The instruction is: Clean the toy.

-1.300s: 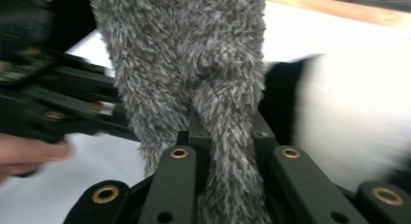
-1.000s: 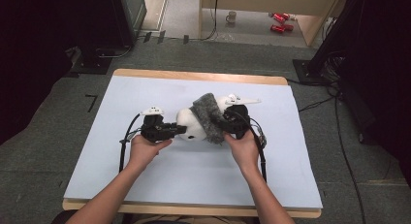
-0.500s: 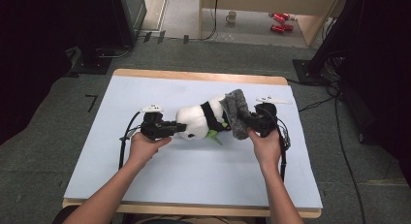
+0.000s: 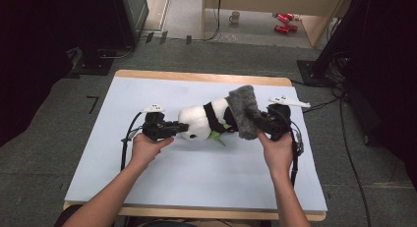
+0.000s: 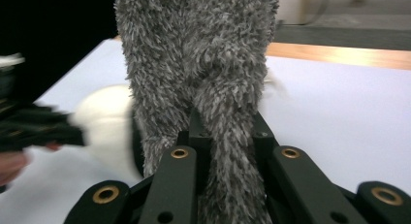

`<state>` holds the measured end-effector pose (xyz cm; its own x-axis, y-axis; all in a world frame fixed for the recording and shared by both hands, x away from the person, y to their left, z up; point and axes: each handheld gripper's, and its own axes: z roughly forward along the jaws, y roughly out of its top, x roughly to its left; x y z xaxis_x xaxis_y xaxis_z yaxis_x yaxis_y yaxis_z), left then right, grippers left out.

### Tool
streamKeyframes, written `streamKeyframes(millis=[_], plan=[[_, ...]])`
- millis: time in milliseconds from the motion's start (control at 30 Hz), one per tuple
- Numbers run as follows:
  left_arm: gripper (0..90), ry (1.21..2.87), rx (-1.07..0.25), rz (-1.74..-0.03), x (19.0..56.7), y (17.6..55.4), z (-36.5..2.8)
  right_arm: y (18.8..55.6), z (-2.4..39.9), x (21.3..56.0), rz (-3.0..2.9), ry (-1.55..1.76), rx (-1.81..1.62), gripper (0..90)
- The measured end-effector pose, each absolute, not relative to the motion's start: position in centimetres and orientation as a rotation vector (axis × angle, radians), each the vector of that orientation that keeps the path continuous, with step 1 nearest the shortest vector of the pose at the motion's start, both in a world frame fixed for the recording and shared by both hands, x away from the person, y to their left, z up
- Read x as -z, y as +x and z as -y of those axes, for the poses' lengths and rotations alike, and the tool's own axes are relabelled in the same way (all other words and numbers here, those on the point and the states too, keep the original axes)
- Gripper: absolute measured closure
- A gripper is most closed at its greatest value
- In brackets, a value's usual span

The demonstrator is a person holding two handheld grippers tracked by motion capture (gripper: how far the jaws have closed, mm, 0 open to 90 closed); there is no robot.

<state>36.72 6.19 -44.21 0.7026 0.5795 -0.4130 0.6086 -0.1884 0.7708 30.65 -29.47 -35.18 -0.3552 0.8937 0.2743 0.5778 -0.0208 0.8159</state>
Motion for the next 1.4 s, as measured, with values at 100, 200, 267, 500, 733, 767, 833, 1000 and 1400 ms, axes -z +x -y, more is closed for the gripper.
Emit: streamKeyframes(millis=[100,200,267,500,733,767,833,1000,1400], plan=[[67.9,1.859,0.03,-0.928,44.2,36.7,-6.2,30.5,27.6,35.5,-2.0,1.501,-1.327,79.0],[67.2,1.86,0.032,-0.92,44.2,36.6,-6.2,31.0,26.1,36.9,-2.057,1.492,-1.276,78.9],[64.9,1.859,0.041,-0.907,44.2,36.7,-6.3,31.5,25.9,37.8,-2.071,1.507,-1.264,78.7],[47.3,1.896,0.021,-0.773,42.8,36.7,-7.8,32.2,26.4,38.7,-2.062,1.502,-1.229,78.6],[43.4,1.883,0.0,-0.756,41.7,38.3,-9.7,32.4,26.7,38.8,-2.068,1.512,-1.247,78.4],[43.4,1.881,0.012,-0.756,41.6,38.8,-9.9,32.4,26.7,38.8,-2.07,1.511,-1.248,78.3],[43.4,1.897,-0.005,-0.744,41.4,39.5,-9.9,32.4,26.8,38.9,-2.075,1.51,-1.249,78.3],[43.1,1.938,0.046,-0.713,41.5,41.7,-9.2,32.4,26.9,38.9,-2.08,1.514,-1.248,78.2],[35.6,1.982,0.175,-0.537,43.4,42.5,-6.6,32.7,27.4,39.5,-2.085,1.533,-1.235,77.7]])
